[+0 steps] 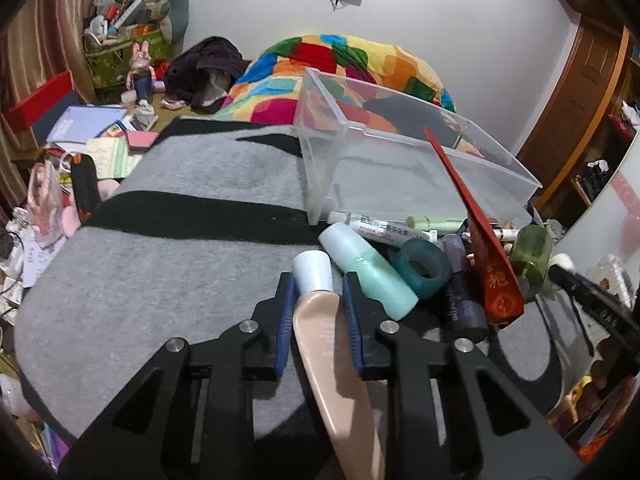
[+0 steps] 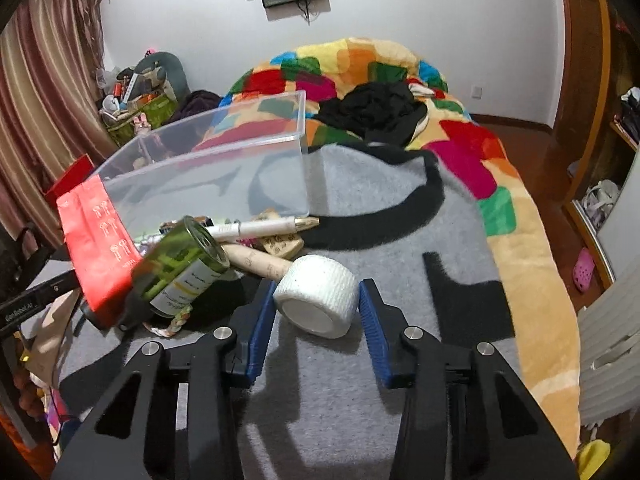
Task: Organize objects
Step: 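Grasp the peach cosmetic tube with the left gripper while the right grasps the white tape roll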
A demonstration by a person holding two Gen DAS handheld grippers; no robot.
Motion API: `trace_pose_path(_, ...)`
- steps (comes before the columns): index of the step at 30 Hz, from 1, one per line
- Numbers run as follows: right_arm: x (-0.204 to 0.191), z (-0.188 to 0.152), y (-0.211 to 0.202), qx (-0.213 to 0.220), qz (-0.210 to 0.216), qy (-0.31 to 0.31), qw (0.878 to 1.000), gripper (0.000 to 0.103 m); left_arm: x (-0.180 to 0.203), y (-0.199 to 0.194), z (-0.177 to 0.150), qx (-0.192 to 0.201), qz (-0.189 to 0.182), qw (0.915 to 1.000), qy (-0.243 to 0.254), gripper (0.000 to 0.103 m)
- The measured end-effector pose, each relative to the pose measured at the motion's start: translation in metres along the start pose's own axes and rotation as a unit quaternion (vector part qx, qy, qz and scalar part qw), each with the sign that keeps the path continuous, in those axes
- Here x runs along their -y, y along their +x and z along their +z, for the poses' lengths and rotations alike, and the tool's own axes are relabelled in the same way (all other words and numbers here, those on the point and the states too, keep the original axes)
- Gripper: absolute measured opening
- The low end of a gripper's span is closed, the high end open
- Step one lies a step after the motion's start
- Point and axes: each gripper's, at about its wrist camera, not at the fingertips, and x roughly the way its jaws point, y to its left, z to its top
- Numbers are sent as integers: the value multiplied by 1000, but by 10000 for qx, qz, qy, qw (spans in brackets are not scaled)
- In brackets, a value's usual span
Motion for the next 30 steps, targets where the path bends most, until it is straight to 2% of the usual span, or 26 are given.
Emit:
trace_pose_path(7, -5, 8, -17, 207, 145, -30, 9997, 38, 1, -20, 8, 296, -16, 9995, 93, 24)
trace_pose_path(11, -11, 22, -27, 394, 172, -127, 9990, 38, 7, -35, 23, 552, -101, 9982, 232, 24)
trace_pose_path(17, -19, 49, -34, 576, 364, -251, 9974, 38, 12, -42, 54, 693, -177, 9966, 417, 23)
trace_pose_path(22, -28, 71, -26, 569, 466, -401, 9965, 38, 16, -34, 86, 613, -233, 9960, 602, 24)
trace_pose_path(30, -43, 108, 15, 194, 604, -617, 9961, 38, 33, 6, 127, 32, -289, 9944, 1018, 24)
